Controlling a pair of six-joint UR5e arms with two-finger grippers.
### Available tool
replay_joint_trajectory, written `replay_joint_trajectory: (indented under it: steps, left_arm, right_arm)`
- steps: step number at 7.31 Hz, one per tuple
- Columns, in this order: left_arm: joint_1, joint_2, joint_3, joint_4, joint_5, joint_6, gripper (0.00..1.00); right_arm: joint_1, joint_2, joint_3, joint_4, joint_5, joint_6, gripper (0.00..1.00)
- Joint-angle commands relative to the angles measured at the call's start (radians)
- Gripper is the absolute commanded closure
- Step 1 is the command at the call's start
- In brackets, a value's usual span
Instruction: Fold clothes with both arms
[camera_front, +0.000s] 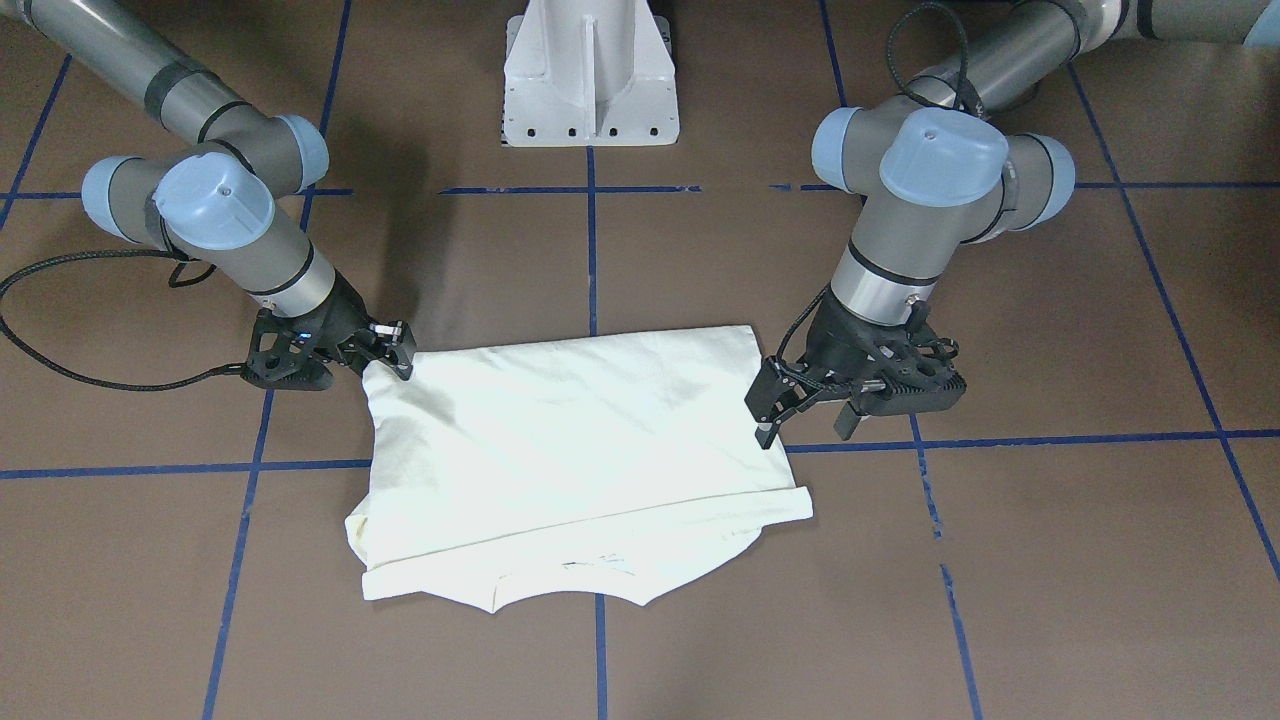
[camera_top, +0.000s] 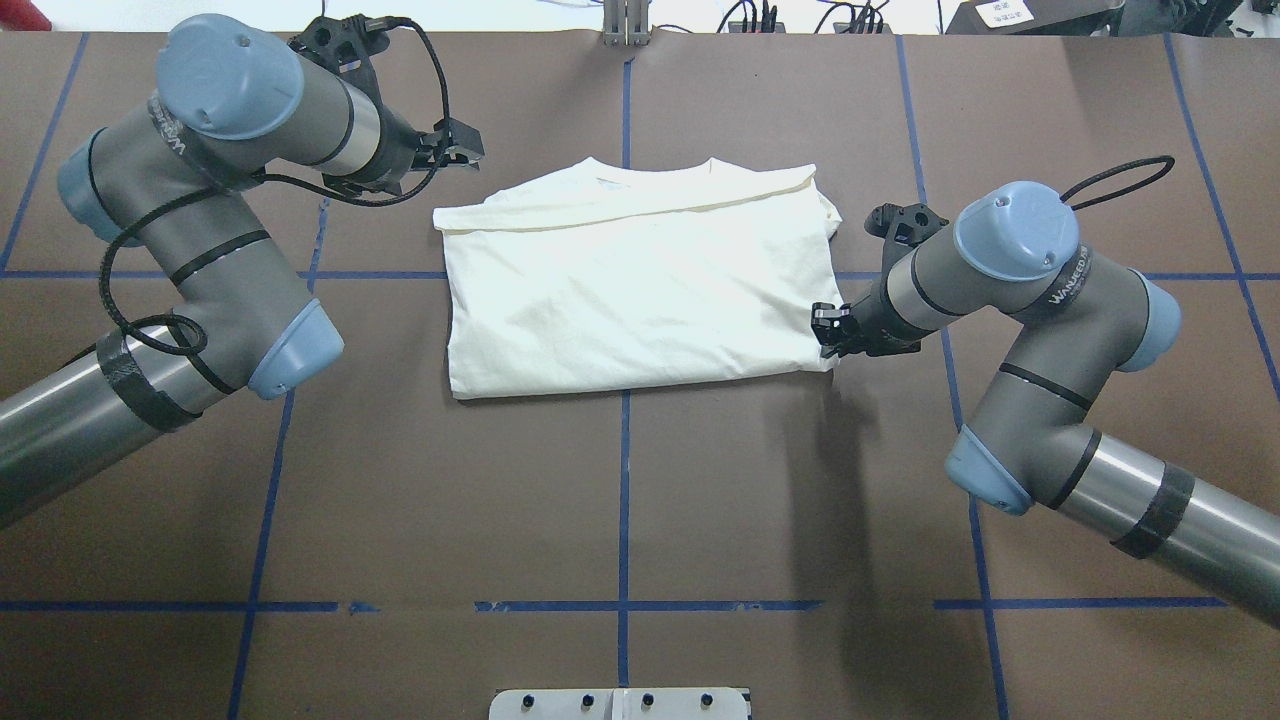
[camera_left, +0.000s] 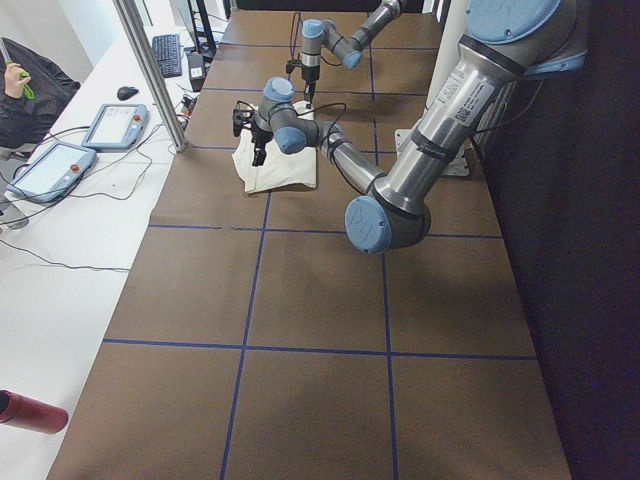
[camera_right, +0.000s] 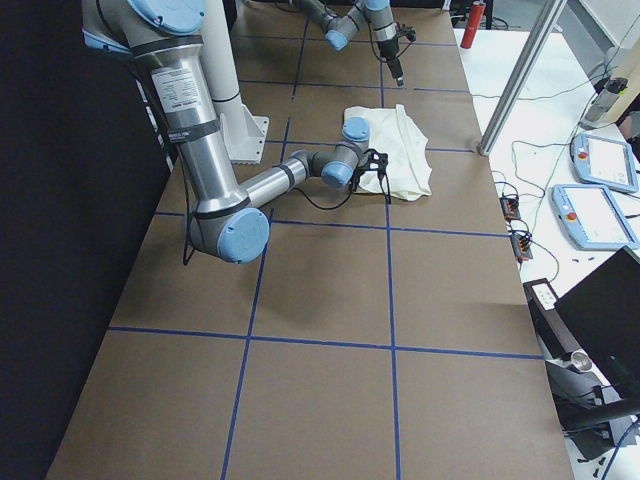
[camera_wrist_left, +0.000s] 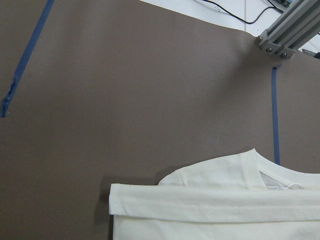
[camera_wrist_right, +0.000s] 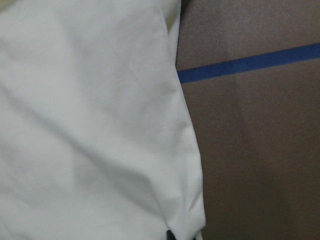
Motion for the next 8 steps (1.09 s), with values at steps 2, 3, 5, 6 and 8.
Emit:
replay_joint_trajectory:
  steps: [2,3,5,6,8]
  left_arm:
    - [-0.001,0.001,-0.008,-0.001,0.001,0.000,0.01]
    - [0.000,0.002,-0.020,-0.001,0.001,0.000,0.01]
    - [0.000,0.007,-0.034,0.000,0.003,0.000,0.01]
    - [0.000,0.008,-0.043,0.000,0.006,-0.001,0.01]
    - [0.043,0.010,-0.066,0.002,0.035,-0.024,0.01]
  right_arm:
    - [-0.010,-0.015,0.051,0.000,0.033,0.002,1.00]
    - [-0.066,-0.111,0.159,0.000,0.045,0.007,1.00]
    - [-0.206,-0.320,0.412,-0.002,0.043,0.099,1.00]
    - [-0.288,-0.392,0.478,-0.002,0.039,0.138,1.00]
    - [-0.410,-0.463,0.519,0.000,0.041,0.197,0.91]
